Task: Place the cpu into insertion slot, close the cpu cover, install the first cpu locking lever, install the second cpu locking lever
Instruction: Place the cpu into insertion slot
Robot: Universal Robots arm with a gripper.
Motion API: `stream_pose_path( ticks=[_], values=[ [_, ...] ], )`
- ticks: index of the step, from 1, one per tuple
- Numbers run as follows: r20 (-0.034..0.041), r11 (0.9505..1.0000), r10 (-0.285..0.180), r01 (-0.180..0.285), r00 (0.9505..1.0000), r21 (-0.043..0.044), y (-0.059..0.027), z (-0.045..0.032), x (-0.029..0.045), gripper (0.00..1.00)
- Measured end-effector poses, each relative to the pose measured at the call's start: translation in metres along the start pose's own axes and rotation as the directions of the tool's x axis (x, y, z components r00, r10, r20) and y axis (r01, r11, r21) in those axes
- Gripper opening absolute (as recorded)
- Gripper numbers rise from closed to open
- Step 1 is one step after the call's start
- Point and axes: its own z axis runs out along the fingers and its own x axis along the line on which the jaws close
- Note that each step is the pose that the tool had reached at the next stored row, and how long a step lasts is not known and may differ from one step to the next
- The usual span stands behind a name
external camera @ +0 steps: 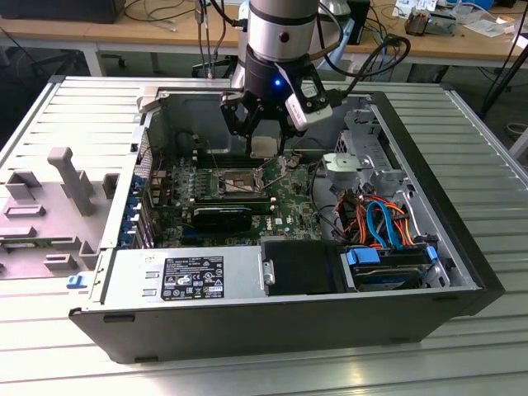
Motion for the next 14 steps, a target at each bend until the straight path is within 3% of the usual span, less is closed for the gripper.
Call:
stream_pose_path(
  ticks=[14],
  values=[
    [0.0000,1.0000,0.000,0.000,1.0000,0.0000,-0.0021,0.0023,-0.0001,0.55]
  ],
)
